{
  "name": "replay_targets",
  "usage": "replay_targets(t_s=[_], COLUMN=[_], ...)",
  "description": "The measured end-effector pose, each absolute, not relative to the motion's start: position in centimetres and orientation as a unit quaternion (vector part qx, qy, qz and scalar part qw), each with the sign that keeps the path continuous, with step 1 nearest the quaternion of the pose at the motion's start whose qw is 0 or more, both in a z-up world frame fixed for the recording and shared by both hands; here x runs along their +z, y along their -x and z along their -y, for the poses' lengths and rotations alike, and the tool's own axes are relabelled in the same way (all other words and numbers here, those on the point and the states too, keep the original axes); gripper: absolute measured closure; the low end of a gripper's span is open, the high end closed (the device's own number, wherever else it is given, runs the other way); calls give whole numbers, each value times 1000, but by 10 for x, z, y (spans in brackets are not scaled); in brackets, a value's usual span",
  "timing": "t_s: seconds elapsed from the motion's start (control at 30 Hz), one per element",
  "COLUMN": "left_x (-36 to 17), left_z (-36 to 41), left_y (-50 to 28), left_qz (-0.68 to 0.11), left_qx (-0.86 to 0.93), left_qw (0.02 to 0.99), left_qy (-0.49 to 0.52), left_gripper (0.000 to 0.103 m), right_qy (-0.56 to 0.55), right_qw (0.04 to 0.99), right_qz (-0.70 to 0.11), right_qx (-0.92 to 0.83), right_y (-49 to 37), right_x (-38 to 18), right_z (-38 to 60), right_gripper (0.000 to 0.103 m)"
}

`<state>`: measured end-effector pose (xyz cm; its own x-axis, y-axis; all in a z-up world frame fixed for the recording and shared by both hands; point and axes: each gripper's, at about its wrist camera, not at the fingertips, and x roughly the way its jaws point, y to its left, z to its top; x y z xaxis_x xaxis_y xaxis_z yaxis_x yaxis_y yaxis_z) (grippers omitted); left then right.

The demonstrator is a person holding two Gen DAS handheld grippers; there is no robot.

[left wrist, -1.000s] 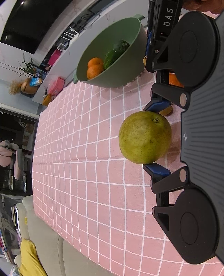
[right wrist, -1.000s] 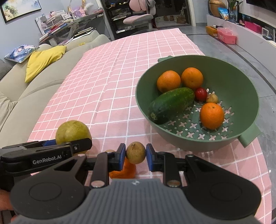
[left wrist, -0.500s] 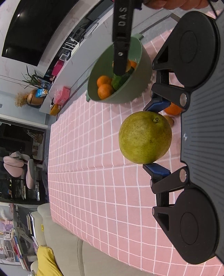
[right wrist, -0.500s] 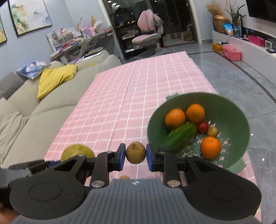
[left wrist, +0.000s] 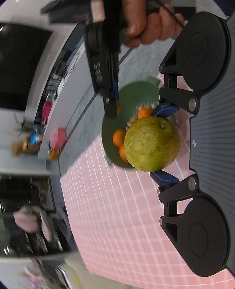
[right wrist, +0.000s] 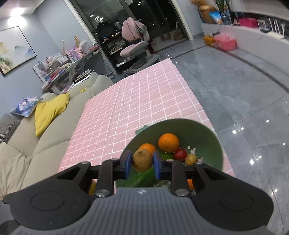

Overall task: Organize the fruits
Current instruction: 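Carry the pomelo in the left tool while the right tool carries the kiwi over the colander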

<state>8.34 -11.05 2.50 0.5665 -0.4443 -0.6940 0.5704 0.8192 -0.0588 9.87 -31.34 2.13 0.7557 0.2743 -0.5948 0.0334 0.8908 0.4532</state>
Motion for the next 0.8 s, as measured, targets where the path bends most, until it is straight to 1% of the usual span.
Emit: replay_targets(t_s=[0.23, 0.37, 0.67, 0.8], left_x=[16, 3, -26, -32], left_z=[167, 197, 234, 244], left_y=[-104, -114, -146, -159], left_qz=[-378, -393, -461, -493], left_qx=[-339, -362, -359, -354], left_qw=[846, 817, 755, 732], left_qy=[-163, -217, -297, -310], left_gripper=[32, 32, 32, 32], right_qy=[-210, -209, -207, -207], right_qw=[920, 918, 905, 899], right_qz=[-328, -333, -367, -380], right_qx=[46, 53, 66, 65], right_y=[-116, -122, -135, -142], right_x=[17, 12, -9, -20], right_z=[353, 363, 359, 356], right_gripper=[81, 81, 81, 81])
